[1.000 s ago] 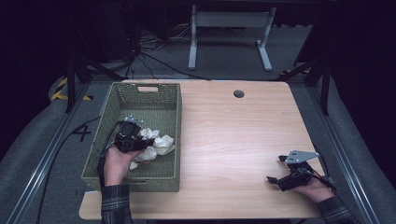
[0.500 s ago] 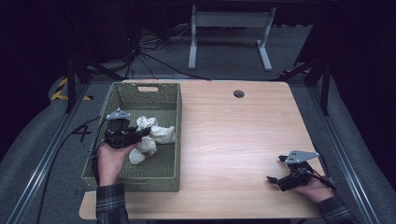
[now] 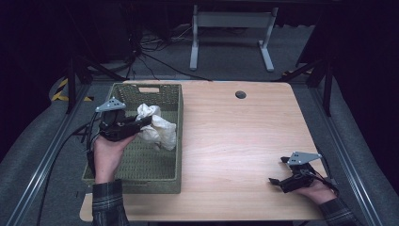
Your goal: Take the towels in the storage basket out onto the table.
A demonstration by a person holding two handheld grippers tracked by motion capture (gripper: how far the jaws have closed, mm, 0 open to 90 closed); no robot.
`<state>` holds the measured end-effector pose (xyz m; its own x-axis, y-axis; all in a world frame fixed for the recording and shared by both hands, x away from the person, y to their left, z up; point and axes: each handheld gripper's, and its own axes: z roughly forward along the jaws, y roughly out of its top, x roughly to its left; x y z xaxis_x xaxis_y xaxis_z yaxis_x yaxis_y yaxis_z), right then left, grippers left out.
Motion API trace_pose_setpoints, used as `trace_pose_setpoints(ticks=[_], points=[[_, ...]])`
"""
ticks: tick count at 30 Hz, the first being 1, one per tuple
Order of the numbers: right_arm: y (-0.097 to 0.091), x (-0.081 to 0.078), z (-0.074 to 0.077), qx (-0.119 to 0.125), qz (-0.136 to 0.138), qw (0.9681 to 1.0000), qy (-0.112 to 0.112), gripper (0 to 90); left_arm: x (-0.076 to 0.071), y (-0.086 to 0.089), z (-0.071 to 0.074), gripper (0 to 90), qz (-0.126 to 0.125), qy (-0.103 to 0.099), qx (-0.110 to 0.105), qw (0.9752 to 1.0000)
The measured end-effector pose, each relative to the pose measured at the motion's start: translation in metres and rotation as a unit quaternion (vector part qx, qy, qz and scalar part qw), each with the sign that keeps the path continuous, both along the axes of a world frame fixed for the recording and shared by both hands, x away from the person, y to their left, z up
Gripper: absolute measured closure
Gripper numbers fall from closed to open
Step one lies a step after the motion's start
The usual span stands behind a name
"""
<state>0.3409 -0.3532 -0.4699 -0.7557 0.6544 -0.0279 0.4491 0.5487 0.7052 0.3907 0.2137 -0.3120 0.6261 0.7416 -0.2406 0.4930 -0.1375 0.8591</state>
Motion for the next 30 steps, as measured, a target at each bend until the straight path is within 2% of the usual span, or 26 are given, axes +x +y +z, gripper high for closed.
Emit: trace_pose_setpoints(ticks=[5, 13, 20, 27, 30], points=[[0.0, 0.0, 0.0, 0.001, 0.0, 1.0, 0.0, 0.2, 0.001, -0.005, 0.015, 75.2, -0.013, -0.014, -0.009, 0.9998], [0.0, 0.0, 0.0, 0.0, -0.001, 1.0, 0.0, 0.2, 0.001, -0.019, 0.036, 75.5, -0.043, -0.036, -0.027, 0.9981], [0.0, 0.0, 0.0, 0.0, 0.0, 1.0, 0.0, 0.2, 0.0, -0.037, 0.056, 75.5, -0.068, -0.057, -0.029, 0.9956], [0.0, 0.0, 0.0, 0.0, -0.001, 1.0, 0.0, 0.2, -0.002, -0.054, 0.068, 75.5, -0.092, -0.07, -0.042, 0.9925], [0.0, 0.0, 0.0, 0.001, 0.0, 1.0, 0.0, 0.2, -0.003, -0.061, 0.073, 75.5, -0.1, -0.076, -0.04, 0.9913]])
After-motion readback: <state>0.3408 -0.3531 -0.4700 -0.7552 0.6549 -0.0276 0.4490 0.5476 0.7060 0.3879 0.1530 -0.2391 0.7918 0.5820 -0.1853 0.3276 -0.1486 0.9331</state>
